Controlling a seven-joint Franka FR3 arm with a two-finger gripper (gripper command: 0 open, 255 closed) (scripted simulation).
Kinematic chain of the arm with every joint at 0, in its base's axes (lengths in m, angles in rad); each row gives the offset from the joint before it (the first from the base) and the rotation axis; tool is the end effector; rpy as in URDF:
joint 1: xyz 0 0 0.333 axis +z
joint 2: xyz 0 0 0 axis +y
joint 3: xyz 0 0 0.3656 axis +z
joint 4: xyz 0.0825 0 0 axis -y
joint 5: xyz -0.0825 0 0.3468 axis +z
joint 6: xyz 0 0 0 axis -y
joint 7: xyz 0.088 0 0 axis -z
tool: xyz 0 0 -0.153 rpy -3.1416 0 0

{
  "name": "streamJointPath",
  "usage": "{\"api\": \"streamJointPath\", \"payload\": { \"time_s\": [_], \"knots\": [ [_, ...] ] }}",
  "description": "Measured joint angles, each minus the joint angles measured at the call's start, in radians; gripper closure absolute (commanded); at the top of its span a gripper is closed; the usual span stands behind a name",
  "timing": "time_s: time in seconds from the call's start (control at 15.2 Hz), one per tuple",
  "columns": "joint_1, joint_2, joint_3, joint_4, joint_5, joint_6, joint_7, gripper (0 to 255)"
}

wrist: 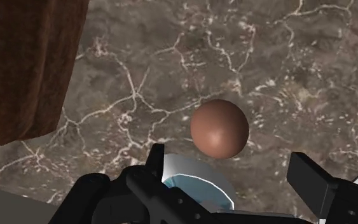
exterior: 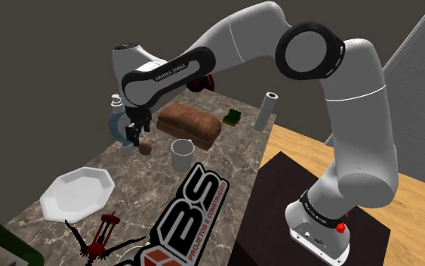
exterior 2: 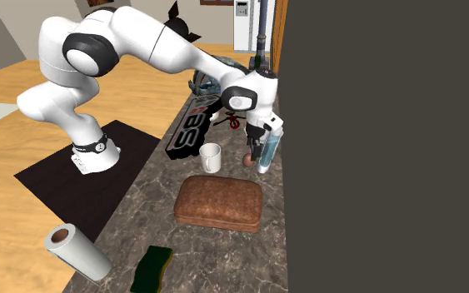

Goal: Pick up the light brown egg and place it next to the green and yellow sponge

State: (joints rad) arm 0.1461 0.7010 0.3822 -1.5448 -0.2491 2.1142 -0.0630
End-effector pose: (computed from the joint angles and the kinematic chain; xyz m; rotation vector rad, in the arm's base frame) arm 0.6279 0.2926 0.2678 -2.9524 -1.0050 0.1280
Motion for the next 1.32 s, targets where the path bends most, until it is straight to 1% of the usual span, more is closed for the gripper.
{"api": "streamJointPath", "payload": {
  "time_s": [0.13, 0.33, 0.46, 0.53, 0.59, 0.66, 0.73, 0.79, 0.86, 0.92, 0.99, 1.06, 1.12, 1.19, 1.32],
  "knots": [
    [0.001, 0.012, 0.008, 0.007, -0.005, 0.015, -0.03, 0],
    [-0.01, -0.002, 0.006, -0.029, -0.011, 0.078, -0.046, 0],
    [-0.008, 0.001, -0.001, -0.033, -0.012, 0.132, -0.047, 0],
    [-0.003, -0.001, -0.007, -0.036, -0.014, 0.135, -0.043, 0],
    [0.005, 0.01, -0.009, -0.019, -0.012, 0.137, -0.043, 0],
    [0.001, 0.008, -0.011, -0.032, -0.009, 0.165, -0.048, 0],
    [0.012, 0.033, -0.018, 0.003, -0.01, 0.194, -0.048, 0],
    [0.002, 0.009, -0.017, -0.04, -0.002, 0.226, -0.05, 0],
    [0.01, 0.029, -0.022, -0.012, 0.001, 0.243, -0.055, 255],
    [0.011, 0.031, -0.022, -0.009, 0.005, 0.248, -0.059, 255],
    [0.013, 0.041, -0.023, -0.005, 0.006, 0.191, -0.061, 255],
    [0.015, 0.046, -0.024, -0.005, 0.007, 0.114, -0.059, 255],
    [0.015, 0.043, -0.023, -0.008, 0.009, 0.072, -0.06, 255],
    [0.015, 0.042, -0.023, -0.007, 0.009, 0.049, -0.06, 255],
    [0.015, 0.042, -0.023, -0.005, 0.01, 0.031, -0.061, 255]
  ]
}}
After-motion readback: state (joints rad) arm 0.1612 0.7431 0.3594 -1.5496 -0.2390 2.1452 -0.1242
